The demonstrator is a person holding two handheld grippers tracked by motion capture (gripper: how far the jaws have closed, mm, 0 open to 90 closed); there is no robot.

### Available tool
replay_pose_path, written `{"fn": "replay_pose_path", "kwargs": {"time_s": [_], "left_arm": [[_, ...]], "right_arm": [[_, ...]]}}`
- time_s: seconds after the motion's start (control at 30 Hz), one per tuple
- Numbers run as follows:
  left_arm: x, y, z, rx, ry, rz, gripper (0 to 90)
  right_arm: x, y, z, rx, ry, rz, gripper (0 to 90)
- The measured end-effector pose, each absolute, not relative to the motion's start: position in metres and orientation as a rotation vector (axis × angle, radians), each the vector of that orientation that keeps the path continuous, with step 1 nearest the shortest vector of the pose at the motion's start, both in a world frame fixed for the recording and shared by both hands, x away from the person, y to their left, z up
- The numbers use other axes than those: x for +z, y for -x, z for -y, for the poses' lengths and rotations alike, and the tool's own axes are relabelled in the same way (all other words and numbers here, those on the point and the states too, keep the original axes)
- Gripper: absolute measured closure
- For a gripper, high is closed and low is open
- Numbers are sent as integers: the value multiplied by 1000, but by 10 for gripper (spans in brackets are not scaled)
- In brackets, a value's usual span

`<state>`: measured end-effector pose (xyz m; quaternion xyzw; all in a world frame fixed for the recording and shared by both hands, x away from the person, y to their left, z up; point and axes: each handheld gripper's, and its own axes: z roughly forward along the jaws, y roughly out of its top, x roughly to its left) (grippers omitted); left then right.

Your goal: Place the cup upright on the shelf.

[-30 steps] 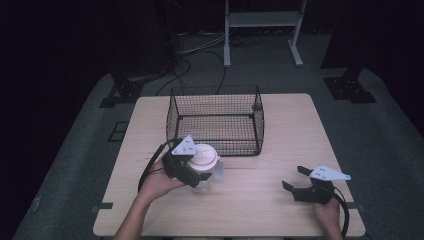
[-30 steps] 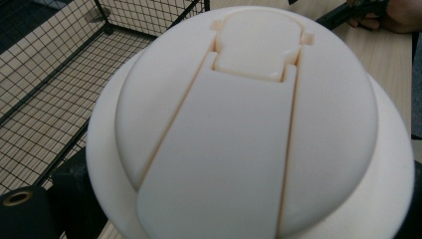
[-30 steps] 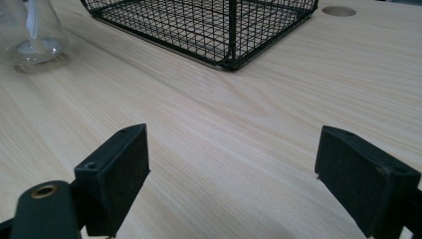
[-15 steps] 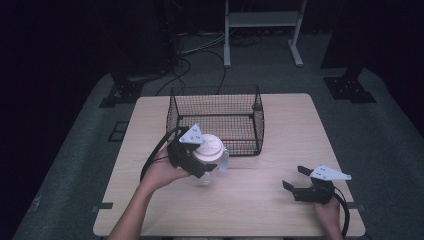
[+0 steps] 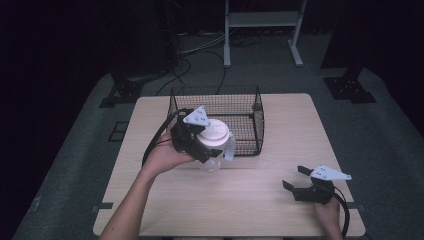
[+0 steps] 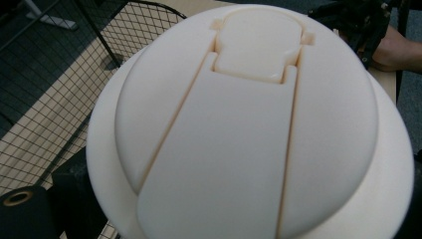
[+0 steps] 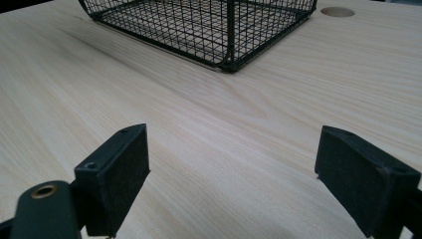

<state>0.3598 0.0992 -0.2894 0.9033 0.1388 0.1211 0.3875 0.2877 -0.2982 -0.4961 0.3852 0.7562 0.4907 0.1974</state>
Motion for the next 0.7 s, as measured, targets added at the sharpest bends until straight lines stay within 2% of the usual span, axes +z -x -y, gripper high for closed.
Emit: {"fn": "replay_pose_path", "kwargs": {"time_s": [0.7], "left_arm": [[-246,-396,-91,323,-2322,-388,57]], "right_arm": [[-496,-288,300,1385,-1085,-2109,129]]}}
